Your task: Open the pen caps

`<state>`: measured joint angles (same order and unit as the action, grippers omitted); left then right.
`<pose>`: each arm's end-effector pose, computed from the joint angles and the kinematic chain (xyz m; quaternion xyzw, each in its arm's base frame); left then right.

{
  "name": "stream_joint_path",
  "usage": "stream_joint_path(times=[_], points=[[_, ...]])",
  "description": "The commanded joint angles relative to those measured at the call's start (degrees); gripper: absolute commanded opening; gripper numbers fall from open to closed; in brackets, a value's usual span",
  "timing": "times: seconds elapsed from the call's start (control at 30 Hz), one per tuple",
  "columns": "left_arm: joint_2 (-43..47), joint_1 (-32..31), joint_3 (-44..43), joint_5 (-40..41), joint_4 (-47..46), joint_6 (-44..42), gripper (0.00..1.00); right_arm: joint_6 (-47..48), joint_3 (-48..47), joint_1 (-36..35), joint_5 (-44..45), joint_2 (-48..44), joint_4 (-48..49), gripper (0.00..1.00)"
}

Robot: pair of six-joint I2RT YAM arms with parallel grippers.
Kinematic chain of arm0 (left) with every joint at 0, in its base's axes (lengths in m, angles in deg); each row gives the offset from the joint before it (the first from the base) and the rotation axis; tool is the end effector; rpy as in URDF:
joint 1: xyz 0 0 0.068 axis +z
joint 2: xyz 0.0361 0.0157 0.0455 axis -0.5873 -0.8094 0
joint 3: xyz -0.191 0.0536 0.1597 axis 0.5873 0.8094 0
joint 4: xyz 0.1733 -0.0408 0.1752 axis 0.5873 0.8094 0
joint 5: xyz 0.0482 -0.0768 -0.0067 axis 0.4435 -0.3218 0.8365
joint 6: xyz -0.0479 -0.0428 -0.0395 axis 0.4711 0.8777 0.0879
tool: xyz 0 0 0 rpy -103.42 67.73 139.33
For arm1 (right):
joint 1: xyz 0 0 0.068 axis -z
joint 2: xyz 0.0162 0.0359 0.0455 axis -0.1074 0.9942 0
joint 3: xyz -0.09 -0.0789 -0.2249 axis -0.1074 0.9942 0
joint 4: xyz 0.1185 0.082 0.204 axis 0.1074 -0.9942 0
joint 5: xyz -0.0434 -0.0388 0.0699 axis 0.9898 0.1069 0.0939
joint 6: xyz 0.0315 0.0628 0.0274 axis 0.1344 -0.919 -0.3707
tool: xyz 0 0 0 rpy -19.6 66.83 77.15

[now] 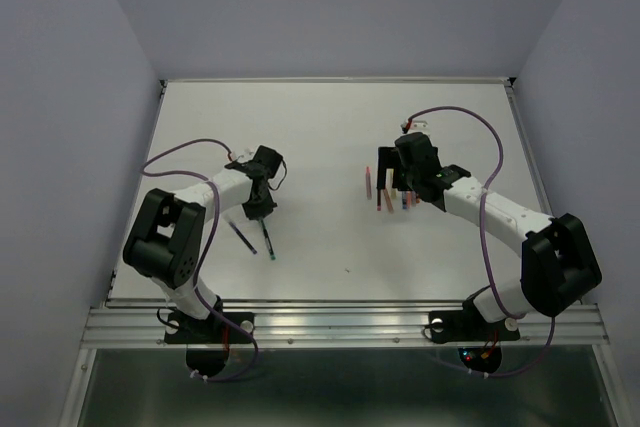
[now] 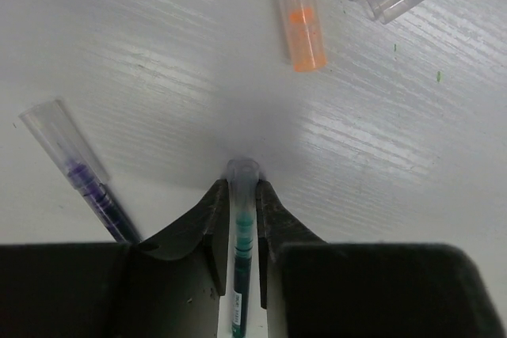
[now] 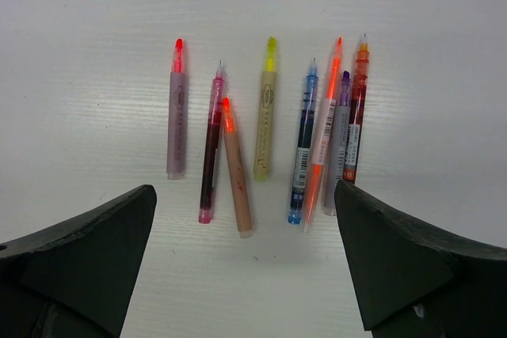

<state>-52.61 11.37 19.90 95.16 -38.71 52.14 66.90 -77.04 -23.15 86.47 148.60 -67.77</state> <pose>0.2824 -0.1118 0.1294 -0.1632 0.9588 -0.0037 0.2325 0.2860 0.1377 0.2077 -0.0059 0.9107 0.0306 0.4119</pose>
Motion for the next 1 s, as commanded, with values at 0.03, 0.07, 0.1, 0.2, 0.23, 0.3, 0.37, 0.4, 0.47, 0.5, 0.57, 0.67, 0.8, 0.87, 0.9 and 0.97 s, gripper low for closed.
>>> stream_joint_path(times=[0.03,0.07,0.1,0.2,0.23,0.3,0.37,0.4,0.47,0.5,0.57,0.67,0.8,0.87,0.9,0.97], points=[[-2.02,-1.5,0.65,0.55,2.9,0.16,0.13,0.43,0.56,0.32,2.41,-1.09,0.69,1.0],[-2.11,-1.5,0.65,0.37,2.9,0.16,0.1,0.43,0.56,0.32,2.5,-1.09,0.61,1.0],[-2.2,-1.76,0.65,0.29,2.99,0.16,0.05,0.43,0.56,0.32,2.5,-1.01,0.69,1.0],[-0.63,-2.12,0.57,-0.5,3.08,0.25,0.0,0.86,0.56,0.32,1.02,-1.35,0.69,1.0],[0.26,-2.29,0.48,-0.77,2.55,0.25,0.0,1.39,0.56,0.32,-0.12,-1.53,0.78,1.0],[3.93,-2.99,0.3,-2.08,0.54,-0.19,0.0,4.62,0.73,0.32,-6.76,-2.49,1.57,1.0],[7.02,-3.52,0.21,-3.22,-1.83,-0.19,0.0,6.75,1.52,0.32,-13.63,-3.98,3.5,1.0],[8.6,-3.7,0.21,-4.71,-3.15,-0.19,0.0,7.89,2.22,0.32,-18.37,-4.78,4.81,1.0],[13.08,-3.88,0.48,-6.04,-7.46,1.3,0.0,9.48,4.33,0.32,-32.7,-7.24,9.38,1.0],[15.36,-3.96,0.65,-7.35,-8.78,1.83,0.0,8.96,4.86,0.32,-37.18,-7.68,12.79,1.0],[17.31,-4.31,0.65,-7.28,-11.86,3.5,0.0,7.38,6.09,0.32,-48.09,-7.69,16.06,1.0],[19.6,-4.84,0.13,-5.26,-13.71,5.86,0.0,4.21,5.84,-2.3,-52.52,-6.28,21.43,1.0],[21.18,-6.51,-1.11,-0.17,-14.68,10.08,0.0,2.8,1.71,-7.58,-45.58,-2.16,21.79,1.0],[21.97,-6.78,-1.02,1.6,-16.17,11.32,0.0,1.58,0.21,-9.69,-42.51,0.48,24.06,1.0],[21.97,-6.86,-1.19,1.95,-16.35,12.19,0.0,1.57,-1.45,-11.36,-41.98,2.32,24.86,1.0],[21.8,-6.95,-1.89,1.87,-16.7,12.29,0.0,1.75,-3.56,-12.6,-41.27,4.17,24.86,0.97]])
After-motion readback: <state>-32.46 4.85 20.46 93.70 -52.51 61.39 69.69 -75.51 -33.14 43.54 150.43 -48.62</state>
